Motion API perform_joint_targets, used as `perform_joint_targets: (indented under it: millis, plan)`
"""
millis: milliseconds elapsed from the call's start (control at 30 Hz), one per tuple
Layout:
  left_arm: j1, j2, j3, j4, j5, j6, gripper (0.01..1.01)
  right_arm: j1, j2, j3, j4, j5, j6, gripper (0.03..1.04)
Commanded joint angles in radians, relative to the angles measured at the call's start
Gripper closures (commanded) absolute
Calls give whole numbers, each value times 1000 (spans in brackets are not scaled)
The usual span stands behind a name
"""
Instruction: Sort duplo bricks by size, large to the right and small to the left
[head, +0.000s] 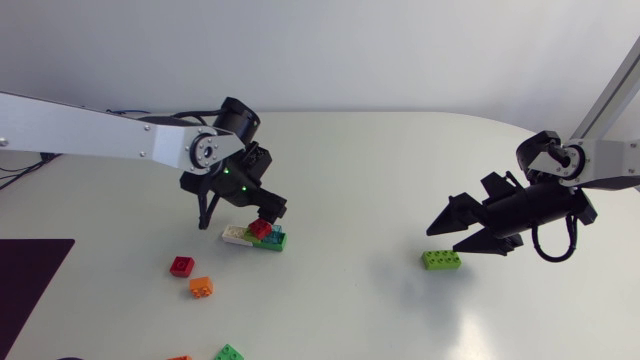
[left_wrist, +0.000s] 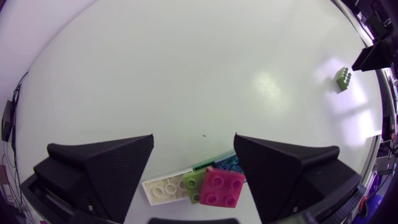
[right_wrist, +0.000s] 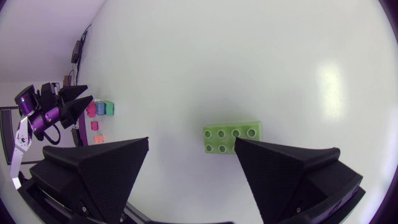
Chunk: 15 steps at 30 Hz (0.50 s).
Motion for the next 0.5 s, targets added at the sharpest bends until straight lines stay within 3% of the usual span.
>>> perform_joint_targets:
  millis: [0, 267, 467]
  plan:
    - [-13, 60, 67, -44, -10, -63, 648, 3, -8, -19, -9, -2, 21, 64]
    - [9, 111, 167, -176, -11, -81, 789, 4, 6, -23, 3, -2, 24, 66]
    - [4, 106, 191, -233, -14, -72, 802, 7, 7, -25, 3, -2, 24, 66]
